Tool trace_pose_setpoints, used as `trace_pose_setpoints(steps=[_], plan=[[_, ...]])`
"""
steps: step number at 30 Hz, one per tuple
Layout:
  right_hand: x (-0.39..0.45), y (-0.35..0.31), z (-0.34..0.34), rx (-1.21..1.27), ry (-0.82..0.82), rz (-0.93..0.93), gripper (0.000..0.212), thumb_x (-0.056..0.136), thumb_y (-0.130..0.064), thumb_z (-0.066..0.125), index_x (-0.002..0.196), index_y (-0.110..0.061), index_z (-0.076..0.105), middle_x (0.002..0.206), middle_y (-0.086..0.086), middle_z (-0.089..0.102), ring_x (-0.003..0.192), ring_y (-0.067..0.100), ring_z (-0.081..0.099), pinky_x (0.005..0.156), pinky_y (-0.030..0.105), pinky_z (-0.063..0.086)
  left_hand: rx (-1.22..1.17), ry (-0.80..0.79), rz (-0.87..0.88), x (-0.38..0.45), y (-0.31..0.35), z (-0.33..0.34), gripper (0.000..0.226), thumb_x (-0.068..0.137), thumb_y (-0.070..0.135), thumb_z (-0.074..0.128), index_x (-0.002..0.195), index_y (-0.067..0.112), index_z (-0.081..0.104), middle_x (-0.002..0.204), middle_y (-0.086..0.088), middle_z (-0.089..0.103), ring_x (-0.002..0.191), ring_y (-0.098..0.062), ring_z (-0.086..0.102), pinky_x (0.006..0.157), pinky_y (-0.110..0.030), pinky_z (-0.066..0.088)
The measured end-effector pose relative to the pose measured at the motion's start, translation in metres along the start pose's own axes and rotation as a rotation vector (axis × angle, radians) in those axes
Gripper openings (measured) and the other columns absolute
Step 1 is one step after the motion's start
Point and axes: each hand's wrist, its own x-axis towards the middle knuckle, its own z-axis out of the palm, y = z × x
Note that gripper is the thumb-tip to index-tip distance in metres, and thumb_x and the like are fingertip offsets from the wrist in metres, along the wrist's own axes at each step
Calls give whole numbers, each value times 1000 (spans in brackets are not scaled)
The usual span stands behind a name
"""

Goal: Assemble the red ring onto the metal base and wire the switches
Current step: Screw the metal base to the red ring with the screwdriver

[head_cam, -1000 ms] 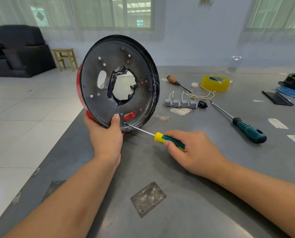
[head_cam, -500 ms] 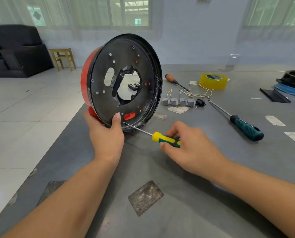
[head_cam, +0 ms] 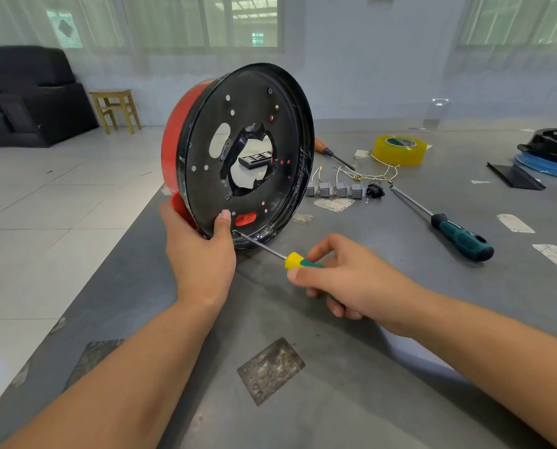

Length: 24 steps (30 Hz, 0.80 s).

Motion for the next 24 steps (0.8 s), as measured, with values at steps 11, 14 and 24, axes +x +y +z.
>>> trace_pose_setpoints(steps=[11,14,24], plan=[[0,2,-9,-516,216,-253,46,101,-54,49,87,-16,70,62,-1,66,54,15,57,44,27,41,-3,-17,2,-5,4,-1,39,98,18,72,119,33,42,106,23,65,89,18,61,75,1,42],[0,-3,-13,144,-67,101,35,94,-46,67,95,-12,70,68,1,69,47,12,47,36,19,30,3,-36,14,-7,7,0,39,98,20,72,117,36,41,107,22,66,92,15,62,76,-1,44],[1,4,-15,-458,178,-224,32,97,-50,58,83,-22,65,66,-7,74,57,9,68,50,29,53,-16,-37,17,-10,9,0,41,98,17,71,120,35,41,108,24,64,92,18,60,77,0,43]])
